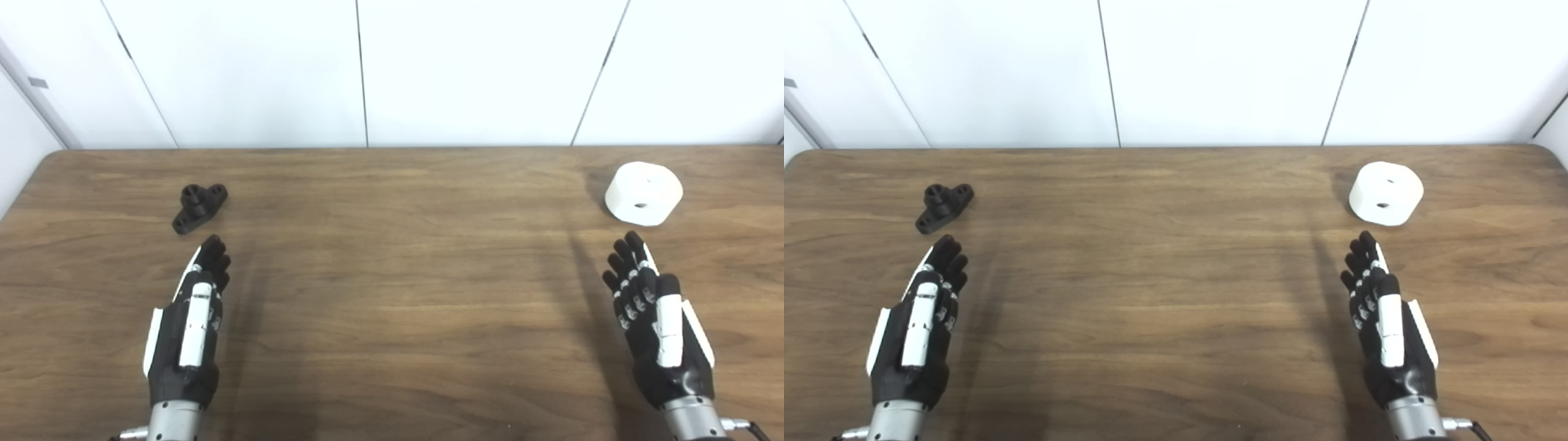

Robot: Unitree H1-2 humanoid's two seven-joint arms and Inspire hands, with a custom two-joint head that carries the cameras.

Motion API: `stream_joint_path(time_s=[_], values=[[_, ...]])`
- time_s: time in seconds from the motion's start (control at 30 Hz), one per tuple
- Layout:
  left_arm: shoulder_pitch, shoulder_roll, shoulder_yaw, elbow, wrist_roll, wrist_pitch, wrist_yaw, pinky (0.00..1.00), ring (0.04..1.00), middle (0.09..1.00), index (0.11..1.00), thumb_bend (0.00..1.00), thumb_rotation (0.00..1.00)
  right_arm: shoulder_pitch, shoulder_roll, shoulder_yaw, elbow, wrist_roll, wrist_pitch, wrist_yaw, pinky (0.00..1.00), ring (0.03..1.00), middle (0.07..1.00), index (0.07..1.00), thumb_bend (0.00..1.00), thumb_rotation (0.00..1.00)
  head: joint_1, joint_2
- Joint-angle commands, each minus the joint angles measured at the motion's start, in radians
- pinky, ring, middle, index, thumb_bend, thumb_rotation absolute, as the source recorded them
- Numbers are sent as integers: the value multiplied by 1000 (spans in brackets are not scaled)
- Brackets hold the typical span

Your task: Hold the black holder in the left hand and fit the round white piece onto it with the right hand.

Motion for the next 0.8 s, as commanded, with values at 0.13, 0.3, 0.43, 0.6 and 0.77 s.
stream_joint_path(time_s=[0.13,0.3,0.43,0.6,0.77], values=[[172,-20,-10,-48,23,-17,-7,1000,978,966,946,224,845,93,-29,9,-51,3,-24,12,1000,1000,1000,1000,585,1000,0,1],[170,-19,-7,-41,14,-29,-12,1000,975,964,945,193,858,94,-31,9,-49,6,-26,15,1000,1000,1000,1000,585,1000,-2,3],[172,-18,-9,-43,8,-26,-17,1000,992,972,961,190,896,97,-29,9,-49,2,-30,14,1000,1000,1000,1000,590,1000,15,-14],[179,-42,-15,-47,29,-30,0,1000,982,964,945,239,838,101,-35,5,-35,7,-44,20,1000,1000,1000,1000,583,1000,88,-72],[177,-61,-23,-10,39,-74,5,1000,963,944,917,280,651,99,-39,3,-4,11,-53,32,1000,1000,1000,1000,553,1000,132,-128]])
